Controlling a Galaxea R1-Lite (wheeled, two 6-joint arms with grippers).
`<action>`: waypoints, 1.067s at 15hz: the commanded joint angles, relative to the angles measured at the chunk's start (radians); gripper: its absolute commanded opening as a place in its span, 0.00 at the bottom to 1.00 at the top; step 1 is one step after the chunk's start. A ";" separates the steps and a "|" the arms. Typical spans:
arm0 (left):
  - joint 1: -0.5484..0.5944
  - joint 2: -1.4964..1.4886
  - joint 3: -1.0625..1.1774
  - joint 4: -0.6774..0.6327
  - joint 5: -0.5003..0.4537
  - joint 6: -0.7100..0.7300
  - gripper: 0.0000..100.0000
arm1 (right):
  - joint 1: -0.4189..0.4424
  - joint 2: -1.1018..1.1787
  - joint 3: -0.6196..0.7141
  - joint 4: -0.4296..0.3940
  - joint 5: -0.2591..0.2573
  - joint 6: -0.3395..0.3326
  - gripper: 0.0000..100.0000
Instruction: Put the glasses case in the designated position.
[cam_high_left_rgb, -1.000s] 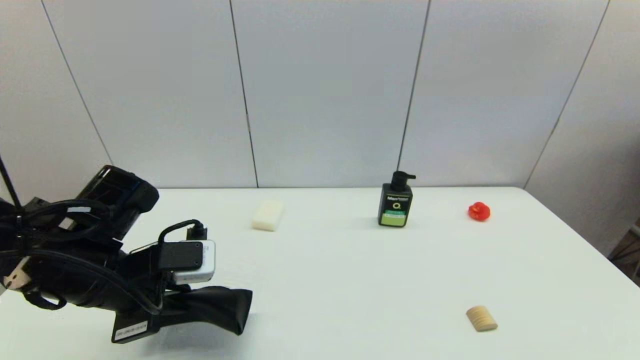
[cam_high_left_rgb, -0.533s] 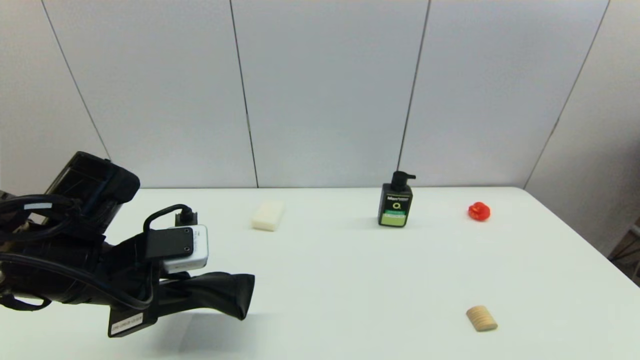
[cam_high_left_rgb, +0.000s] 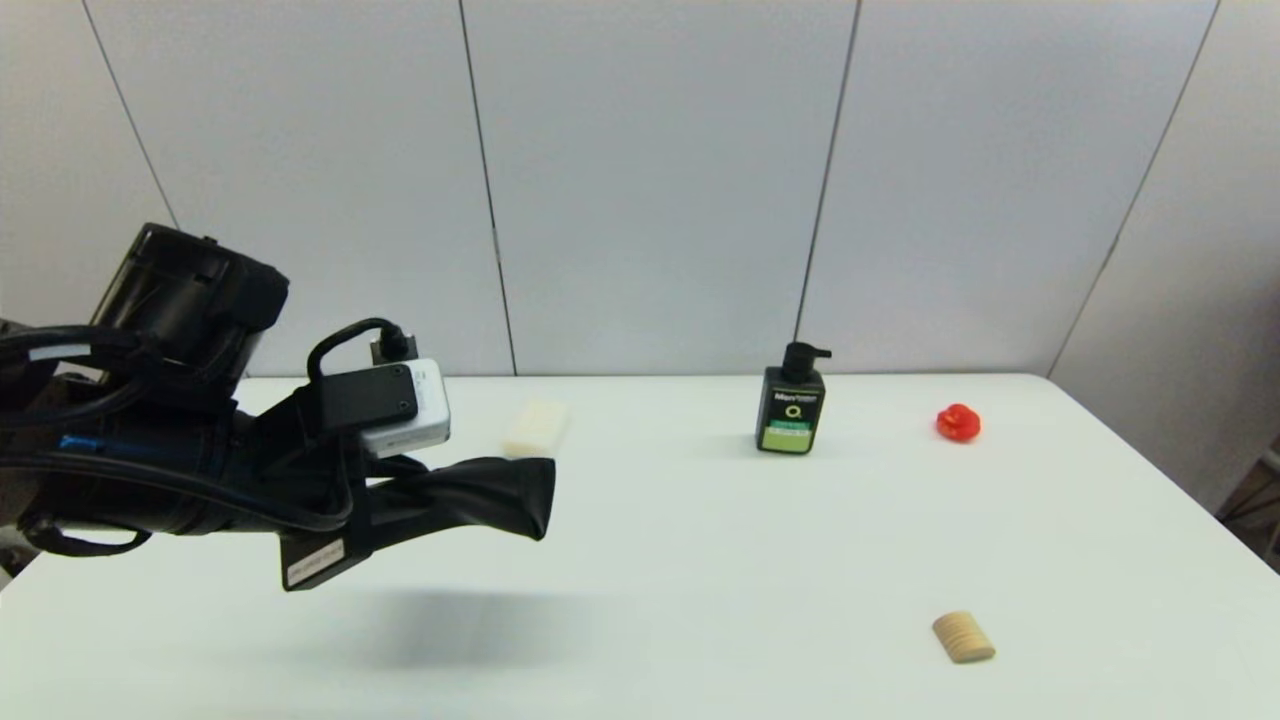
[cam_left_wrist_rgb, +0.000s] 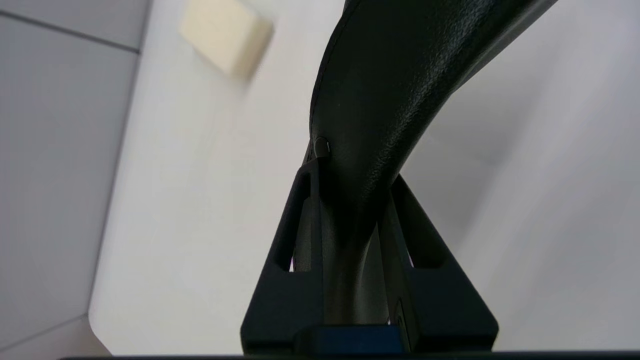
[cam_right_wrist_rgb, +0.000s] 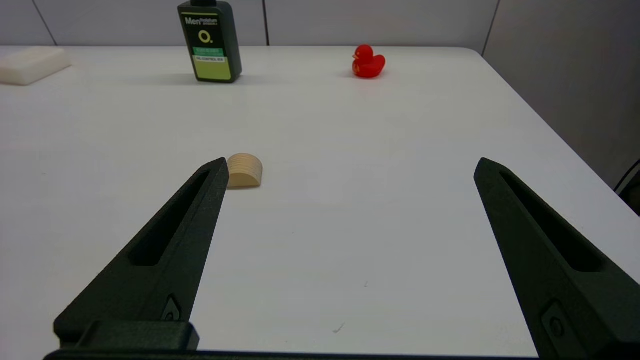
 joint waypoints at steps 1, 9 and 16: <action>-0.049 0.100 -0.140 -0.001 0.002 -0.004 0.00 | 0.000 0.001 0.000 -0.001 0.000 -0.001 1.00; -0.092 0.393 -0.571 0.002 0.005 -0.020 0.00 | 0.000 0.001 0.000 -0.001 0.000 -0.001 1.00; -0.124 0.625 -0.867 0.039 -0.035 0.030 0.00 | 0.000 0.001 0.000 -0.001 0.000 -0.001 1.00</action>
